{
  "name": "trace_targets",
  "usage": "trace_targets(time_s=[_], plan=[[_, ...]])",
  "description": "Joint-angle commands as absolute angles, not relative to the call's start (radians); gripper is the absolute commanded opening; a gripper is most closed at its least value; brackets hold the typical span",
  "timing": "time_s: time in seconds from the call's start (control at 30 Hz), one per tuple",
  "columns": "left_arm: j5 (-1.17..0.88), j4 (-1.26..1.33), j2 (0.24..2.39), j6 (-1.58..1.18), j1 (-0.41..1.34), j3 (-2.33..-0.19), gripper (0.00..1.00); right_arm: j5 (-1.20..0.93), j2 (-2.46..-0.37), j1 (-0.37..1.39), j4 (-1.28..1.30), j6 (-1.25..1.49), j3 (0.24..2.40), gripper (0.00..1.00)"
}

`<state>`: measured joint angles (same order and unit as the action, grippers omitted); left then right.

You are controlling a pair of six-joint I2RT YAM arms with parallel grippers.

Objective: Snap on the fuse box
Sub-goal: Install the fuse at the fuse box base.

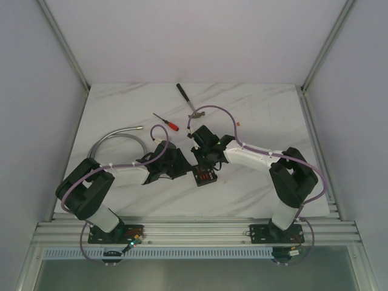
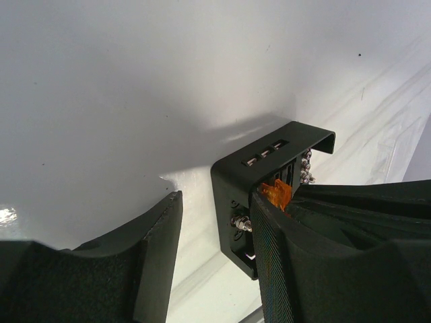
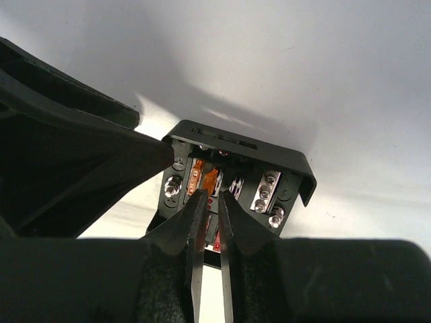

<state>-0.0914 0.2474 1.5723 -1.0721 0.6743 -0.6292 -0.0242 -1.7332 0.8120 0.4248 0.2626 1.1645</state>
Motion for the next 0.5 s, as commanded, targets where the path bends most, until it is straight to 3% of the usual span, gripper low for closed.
trace_targets(time_s=[0.0, 0.47], plan=[[-0.09, 0.229, 1.601, -1.067, 0.67, -0.639, 0.54, -0.003, -1.761, 0.819, 0.464, 0.269, 1.177, 0.17], [-0.09, 0.23, 1.602, -1.069, 0.67, -0.635, 0.54, 0.043, -1.787, 0.799, 0.524, 0.255, 1.169, 0.1]])
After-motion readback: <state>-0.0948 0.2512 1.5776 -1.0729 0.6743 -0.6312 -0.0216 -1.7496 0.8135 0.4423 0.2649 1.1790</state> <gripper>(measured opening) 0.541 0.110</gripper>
